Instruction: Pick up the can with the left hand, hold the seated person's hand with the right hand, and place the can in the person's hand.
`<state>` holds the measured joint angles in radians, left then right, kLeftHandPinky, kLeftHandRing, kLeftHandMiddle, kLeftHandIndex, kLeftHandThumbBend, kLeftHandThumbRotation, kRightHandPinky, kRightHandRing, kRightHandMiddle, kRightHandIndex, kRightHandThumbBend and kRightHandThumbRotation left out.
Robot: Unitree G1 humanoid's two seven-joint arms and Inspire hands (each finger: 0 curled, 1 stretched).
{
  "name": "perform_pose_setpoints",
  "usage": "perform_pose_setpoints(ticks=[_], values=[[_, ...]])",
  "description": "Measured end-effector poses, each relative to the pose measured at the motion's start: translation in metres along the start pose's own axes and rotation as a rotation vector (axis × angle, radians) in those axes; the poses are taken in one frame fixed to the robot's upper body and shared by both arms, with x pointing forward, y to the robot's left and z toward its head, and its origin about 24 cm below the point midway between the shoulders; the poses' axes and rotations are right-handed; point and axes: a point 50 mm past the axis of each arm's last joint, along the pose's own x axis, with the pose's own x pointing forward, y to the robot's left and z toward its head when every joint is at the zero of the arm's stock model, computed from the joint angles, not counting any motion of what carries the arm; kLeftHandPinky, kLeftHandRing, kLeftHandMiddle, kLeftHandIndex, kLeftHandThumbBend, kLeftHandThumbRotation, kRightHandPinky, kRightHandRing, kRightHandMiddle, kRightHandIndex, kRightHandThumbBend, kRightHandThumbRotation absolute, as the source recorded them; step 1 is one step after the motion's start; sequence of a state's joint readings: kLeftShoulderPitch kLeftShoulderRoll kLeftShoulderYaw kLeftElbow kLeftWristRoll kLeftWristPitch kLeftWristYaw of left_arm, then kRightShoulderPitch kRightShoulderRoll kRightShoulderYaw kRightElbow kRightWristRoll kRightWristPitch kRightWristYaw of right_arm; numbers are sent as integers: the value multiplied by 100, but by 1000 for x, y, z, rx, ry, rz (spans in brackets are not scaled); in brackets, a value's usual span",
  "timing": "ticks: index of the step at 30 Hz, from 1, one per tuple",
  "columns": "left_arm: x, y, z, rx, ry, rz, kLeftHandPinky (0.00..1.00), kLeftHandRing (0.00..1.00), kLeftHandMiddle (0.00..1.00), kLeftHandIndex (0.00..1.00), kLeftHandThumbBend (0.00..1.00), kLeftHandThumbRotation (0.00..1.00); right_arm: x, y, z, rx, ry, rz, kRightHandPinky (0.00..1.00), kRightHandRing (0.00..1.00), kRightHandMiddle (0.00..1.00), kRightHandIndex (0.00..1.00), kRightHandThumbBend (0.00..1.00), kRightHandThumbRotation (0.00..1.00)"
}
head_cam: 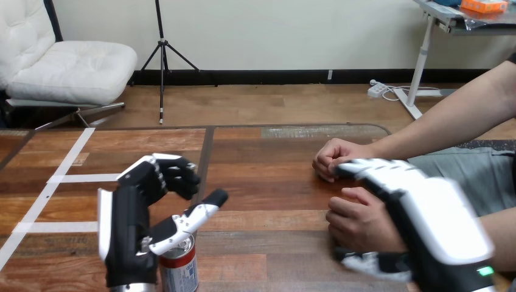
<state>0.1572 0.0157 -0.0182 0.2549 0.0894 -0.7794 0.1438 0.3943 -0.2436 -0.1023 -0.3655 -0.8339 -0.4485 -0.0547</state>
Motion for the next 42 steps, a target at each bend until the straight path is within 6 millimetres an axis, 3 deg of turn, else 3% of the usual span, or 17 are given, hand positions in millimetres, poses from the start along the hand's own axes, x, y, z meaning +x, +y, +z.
perform_pose_setpoints(ticks=[13, 32, 35, 42], values=[[2, -6, 5, -17, -22, -9, 37, 41, 45, 46, 77, 0, 1, -31, -7, -90, 17, -63, 79, 81, 82, 77, 95, 0], [1, -6, 4, 1, -22, -19, 37, 41, 46, 48, 76, 0, 2, -30, -2, -69, -8, -58, 84, 84, 84, 78, 94, 0], [1, -6, 4, 10, -22, -24, 38, 43, 47, 50, 76, 0, 2, -30, -2, -55, -9, -55, 86, 85, 85, 79, 95, 0], [2, -4, 3, 35, -3, -44, 45, 56, 61, 61, 83, 5, 2, -29, -1, -33, -9, -46, 89, 87, 86, 81, 96, 0]])
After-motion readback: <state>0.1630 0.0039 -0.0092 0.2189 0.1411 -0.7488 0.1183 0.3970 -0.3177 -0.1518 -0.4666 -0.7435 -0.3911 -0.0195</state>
